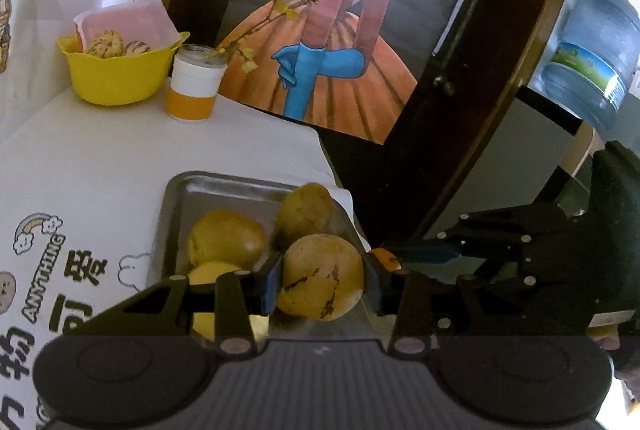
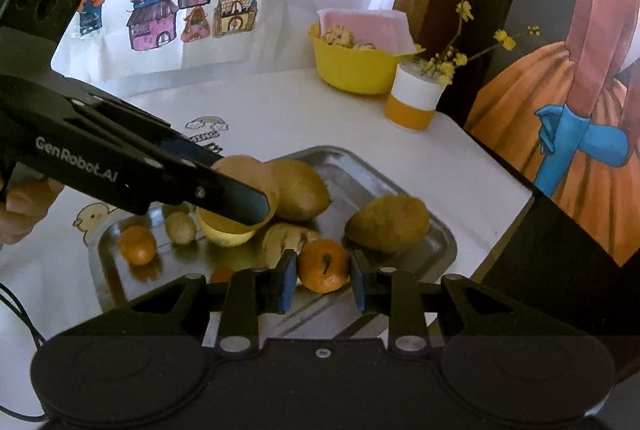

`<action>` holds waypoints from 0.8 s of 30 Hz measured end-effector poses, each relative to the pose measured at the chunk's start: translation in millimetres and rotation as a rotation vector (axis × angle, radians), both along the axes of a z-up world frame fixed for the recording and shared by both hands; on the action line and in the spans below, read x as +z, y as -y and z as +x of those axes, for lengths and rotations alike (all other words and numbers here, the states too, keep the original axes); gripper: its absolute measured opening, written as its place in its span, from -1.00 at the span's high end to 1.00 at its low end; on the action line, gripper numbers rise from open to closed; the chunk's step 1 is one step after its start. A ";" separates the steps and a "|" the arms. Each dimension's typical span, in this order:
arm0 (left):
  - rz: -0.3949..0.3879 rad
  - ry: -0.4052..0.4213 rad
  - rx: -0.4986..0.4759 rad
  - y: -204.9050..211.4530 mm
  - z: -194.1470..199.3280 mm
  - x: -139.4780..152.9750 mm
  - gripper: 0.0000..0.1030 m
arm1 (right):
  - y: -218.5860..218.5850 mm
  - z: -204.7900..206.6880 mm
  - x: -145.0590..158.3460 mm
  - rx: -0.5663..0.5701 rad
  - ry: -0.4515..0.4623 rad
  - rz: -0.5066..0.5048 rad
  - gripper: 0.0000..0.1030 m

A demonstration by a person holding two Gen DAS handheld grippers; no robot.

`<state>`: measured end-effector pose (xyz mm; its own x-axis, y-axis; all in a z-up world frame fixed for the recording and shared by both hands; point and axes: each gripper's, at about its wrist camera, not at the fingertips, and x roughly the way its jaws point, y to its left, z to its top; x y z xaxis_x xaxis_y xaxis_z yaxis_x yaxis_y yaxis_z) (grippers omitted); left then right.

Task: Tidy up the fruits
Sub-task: 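Carry the potato and tangerine over the metal tray and lower them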

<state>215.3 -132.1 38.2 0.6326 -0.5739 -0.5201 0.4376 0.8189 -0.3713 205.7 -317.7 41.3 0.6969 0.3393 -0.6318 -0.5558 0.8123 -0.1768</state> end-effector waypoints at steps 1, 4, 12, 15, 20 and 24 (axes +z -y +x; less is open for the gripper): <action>0.001 -0.001 -0.002 -0.2 -2.6 -0.4 0.11 | -0.4 -2.3 -1.3 -0.002 -0.003 0.000 0.42; 0.009 -0.002 -0.005 -1.4 -13.1 -3.2 0.11 | -0.4 -11.1 -5.4 -0.002 -0.006 -0.002 0.42; 0.032 -0.025 -0.003 -6.4 -31.4 -13.5 0.11 | -1.9 -27.2 -11.3 -0.006 -0.013 0.002 0.42; 0.036 -0.028 0.000 -7.5 -35.6 -15.6 0.11 | -2.1 -29.8 -12.6 -0.006 -0.013 0.005 0.42; 0.058 -0.016 -0.002 -6.9 -43.2 -18.2 0.11 | -1.7 -32.5 -15.1 -0.023 -0.007 0.016 0.42; 0.089 -0.005 0.008 -5.2 -48.5 -21.1 0.11 | -2.2 -33.9 -18.9 -0.070 0.001 0.038 0.41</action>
